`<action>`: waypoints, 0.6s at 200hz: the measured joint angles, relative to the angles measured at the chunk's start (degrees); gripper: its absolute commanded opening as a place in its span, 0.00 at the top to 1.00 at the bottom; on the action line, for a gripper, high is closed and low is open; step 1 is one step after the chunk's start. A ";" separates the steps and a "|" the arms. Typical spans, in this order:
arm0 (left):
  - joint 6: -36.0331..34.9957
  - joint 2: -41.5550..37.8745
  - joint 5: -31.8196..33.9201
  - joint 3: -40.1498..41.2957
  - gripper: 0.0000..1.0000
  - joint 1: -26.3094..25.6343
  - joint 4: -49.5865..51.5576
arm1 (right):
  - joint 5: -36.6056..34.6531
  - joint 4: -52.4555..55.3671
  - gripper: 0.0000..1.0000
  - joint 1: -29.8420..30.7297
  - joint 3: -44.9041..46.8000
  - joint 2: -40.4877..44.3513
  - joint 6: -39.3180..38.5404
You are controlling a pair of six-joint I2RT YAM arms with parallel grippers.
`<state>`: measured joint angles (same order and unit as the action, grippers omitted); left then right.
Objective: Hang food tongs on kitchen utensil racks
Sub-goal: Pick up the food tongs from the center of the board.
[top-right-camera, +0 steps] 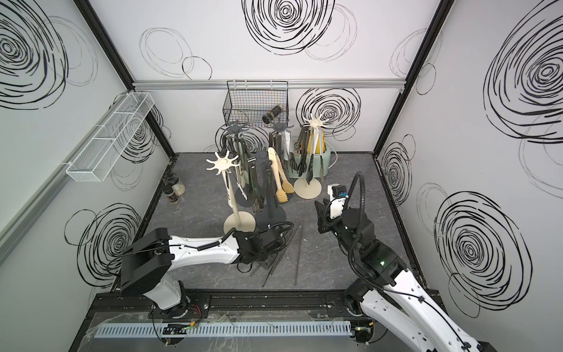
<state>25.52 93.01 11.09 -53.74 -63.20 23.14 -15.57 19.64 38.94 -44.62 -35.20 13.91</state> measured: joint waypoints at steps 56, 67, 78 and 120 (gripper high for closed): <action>-0.28 -11.63 6.27 -0.28 1.00 -3.45 -0.17 | 0.00 0.00 0.67 -0.13 0.11 0.81 0.02; -1.16 -14.19 7.26 -0.13 1.00 -5.07 -0.66 | -0.02 0.02 0.68 -0.22 0.11 0.92 0.02; -2.03 -17.35 8.09 0.39 1.00 -6.69 -1.44 | -0.04 0.00 0.67 -0.28 0.11 0.98 0.02; -8.26 -31.76 9.97 2.75 1.00 -11.13 -4.63 | -0.17 0.02 0.68 -0.42 0.11 1.03 0.04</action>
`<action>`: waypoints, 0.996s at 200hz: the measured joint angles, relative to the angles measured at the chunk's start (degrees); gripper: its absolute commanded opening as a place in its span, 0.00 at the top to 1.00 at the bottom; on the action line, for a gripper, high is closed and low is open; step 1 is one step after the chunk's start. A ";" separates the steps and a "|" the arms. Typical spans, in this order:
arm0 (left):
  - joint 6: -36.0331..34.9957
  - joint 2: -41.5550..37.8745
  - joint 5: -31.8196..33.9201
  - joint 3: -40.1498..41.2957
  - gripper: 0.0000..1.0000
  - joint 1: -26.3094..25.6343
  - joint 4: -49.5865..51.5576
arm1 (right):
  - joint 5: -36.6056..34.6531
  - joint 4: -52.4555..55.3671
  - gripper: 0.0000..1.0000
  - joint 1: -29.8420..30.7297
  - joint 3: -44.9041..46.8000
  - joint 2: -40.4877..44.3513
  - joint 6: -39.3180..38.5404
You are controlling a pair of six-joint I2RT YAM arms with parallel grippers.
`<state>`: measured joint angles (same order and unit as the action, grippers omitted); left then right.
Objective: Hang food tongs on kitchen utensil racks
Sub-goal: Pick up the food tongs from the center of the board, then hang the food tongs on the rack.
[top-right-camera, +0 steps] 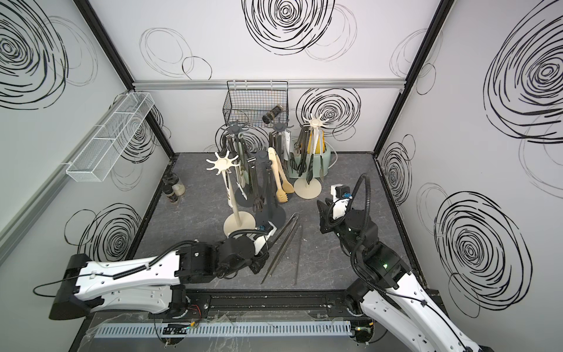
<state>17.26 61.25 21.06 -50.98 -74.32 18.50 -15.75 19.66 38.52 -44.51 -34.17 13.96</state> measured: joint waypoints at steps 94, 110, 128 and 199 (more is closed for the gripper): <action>-16.92 -19.34 7.61 0.81 1.00 7.65 -7.78 | 1.77 -0.26 0.68 0.00 0.00 0.00 0.17; -17.97 -20.35 3.85 -0.59 1.00 18.03 -8.20 | 2.78 -0.46 0.68 -0.02 0.00 0.13 0.17; -18.49 -19.82 -1.79 -4.26 1.00 29.38 -7.91 | 3.89 -0.46 0.68 -0.02 0.00 0.50 0.15; -18.73 -18.97 -21.24 -11.10 1.00 55.39 -6.62 | 7.21 -1.29 0.68 -0.02 0.28 0.94 -0.42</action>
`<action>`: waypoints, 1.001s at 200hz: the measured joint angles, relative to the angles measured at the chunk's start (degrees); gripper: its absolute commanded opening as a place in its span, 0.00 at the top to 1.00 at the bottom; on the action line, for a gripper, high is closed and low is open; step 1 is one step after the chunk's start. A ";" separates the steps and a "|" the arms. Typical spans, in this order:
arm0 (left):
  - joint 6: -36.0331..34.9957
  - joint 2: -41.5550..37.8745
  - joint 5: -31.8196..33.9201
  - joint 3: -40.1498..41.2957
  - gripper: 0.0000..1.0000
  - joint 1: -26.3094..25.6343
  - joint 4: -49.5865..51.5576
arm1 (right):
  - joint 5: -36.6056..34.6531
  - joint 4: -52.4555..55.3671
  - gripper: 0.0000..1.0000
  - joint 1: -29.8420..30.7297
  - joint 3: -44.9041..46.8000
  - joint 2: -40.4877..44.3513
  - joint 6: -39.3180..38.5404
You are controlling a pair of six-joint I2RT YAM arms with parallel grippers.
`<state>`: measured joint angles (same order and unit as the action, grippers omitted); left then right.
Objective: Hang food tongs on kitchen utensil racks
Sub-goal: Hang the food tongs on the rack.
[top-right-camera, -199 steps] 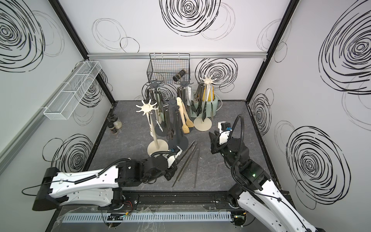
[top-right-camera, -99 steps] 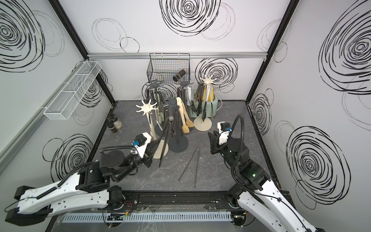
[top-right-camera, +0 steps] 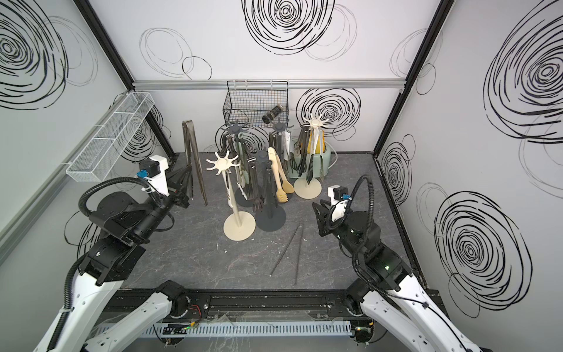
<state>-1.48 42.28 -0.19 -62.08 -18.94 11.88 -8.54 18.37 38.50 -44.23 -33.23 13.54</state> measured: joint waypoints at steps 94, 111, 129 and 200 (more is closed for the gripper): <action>2.60 1.88 -15.72 10.08 1.00 8.09 -4.26 | 0.96 -0.92 0.68 0.00 0.48 -1.29 -1.16; 2.78 1.99 -16.72 10.49 1.00 8.68 -5.53 | 1.16 -0.92 0.68 0.00 0.48 -1.55 -1.20; 2.95 1.81 -17.40 11.26 1.00 8.94 -6.49 | 1.46 -0.94 0.68 -0.02 0.48 -1.77 -1.25; 4.09 -2.16 -20.00 17.22 1.00 8.96 -7.78 | 2.19 -1.09 0.68 -0.04 0.48 -1.95 -1.38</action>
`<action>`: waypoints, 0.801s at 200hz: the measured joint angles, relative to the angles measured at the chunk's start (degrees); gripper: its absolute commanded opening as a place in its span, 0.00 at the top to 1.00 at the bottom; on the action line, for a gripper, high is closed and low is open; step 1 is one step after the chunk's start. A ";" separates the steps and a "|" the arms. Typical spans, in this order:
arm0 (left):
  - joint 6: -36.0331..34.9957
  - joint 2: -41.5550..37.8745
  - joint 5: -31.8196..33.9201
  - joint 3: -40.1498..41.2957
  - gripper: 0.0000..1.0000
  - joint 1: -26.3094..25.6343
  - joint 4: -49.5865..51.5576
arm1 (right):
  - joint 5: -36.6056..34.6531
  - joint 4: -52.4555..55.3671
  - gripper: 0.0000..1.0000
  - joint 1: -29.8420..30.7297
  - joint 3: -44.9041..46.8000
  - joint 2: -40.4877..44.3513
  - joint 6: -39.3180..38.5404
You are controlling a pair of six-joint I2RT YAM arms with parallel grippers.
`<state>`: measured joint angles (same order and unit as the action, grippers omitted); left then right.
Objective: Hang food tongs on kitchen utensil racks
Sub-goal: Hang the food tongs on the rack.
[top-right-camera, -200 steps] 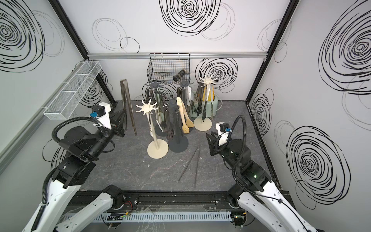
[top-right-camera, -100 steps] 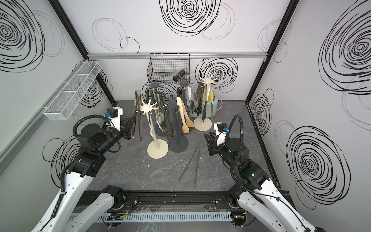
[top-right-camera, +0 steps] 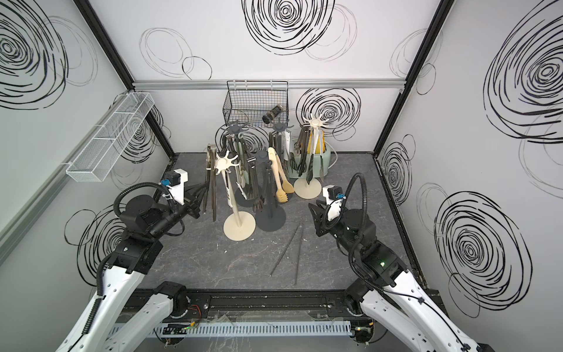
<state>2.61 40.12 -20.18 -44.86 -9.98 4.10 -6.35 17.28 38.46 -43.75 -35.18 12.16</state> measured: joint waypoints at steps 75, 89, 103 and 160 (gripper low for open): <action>0.28 -2.43 1.20 4.35 1.00 -2.93 0.35 | 1.05 -0.24 0.67 0.00 0.85 0.37 0.04; -0.22 -2.47 2.32 4.37 1.00 -3.80 1.55 | 1.07 -0.26 0.67 0.00 0.96 0.70 0.07; -0.74 -2.47 3.39 4.37 1.00 -4.35 3.08 | 1.07 -0.28 0.67 0.00 1.27 0.83 0.07; -2.95 -2.14 6.84 4.39 1.00 -4.72 7.91 | 1.49 -0.52 0.65 0.00 1.49 1.05 0.28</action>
<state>-0.34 37.98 -13.34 -40.47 -14.70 12.01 -4.86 16.75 38.46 -42.26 -34.13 12.45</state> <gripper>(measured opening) 0.058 0.344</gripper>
